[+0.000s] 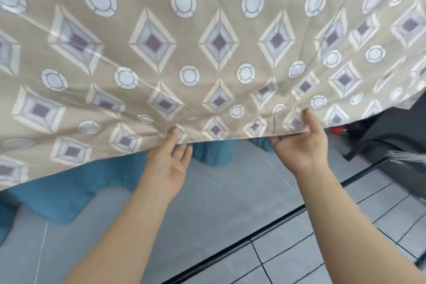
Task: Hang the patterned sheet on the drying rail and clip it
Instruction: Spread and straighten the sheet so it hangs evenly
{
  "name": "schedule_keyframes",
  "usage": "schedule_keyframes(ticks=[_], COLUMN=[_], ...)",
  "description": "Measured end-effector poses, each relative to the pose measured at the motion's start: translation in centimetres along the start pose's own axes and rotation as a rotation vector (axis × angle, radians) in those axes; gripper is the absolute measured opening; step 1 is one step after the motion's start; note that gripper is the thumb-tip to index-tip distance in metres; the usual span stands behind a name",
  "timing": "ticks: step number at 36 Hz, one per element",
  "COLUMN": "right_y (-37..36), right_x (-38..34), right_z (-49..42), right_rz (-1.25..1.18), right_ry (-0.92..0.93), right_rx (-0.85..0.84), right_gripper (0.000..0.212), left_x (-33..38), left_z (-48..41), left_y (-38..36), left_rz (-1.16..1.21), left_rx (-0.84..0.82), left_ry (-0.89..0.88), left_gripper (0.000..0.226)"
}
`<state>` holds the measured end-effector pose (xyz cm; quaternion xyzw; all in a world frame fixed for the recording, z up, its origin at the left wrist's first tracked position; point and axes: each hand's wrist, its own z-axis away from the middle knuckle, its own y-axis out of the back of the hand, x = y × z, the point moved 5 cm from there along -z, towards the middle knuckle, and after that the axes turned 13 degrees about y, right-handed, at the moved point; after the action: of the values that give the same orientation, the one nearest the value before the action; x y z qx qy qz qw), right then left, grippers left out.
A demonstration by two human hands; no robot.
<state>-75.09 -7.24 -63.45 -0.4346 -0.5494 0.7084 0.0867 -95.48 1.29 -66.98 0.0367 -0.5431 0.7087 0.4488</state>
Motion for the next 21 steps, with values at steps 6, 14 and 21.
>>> schedule_keyframes(ticks=[6,14,21], right_y=[1.5,3.8,4.0], right_x=[-2.6,-5.1,-6.1], right_z=[-4.4,-6.8,-6.9], right_rz=[-0.076,0.217,0.415], right_ry=[0.084,-0.044,-0.155], right_rx=[0.118,0.290,0.270], right_gripper=[0.042,0.006,0.017], left_x=[-3.2,-5.3,-8.3], left_z=[-2.3,-3.2,-3.2], left_y=[-4.9,-8.9,-13.8], left_rz=[-0.093,-0.067,-0.249], left_rx=[-0.172,-0.030,-0.001], left_ry=[0.153,0.141,0.072], left_gripper=[0.014,0.018,0.031])
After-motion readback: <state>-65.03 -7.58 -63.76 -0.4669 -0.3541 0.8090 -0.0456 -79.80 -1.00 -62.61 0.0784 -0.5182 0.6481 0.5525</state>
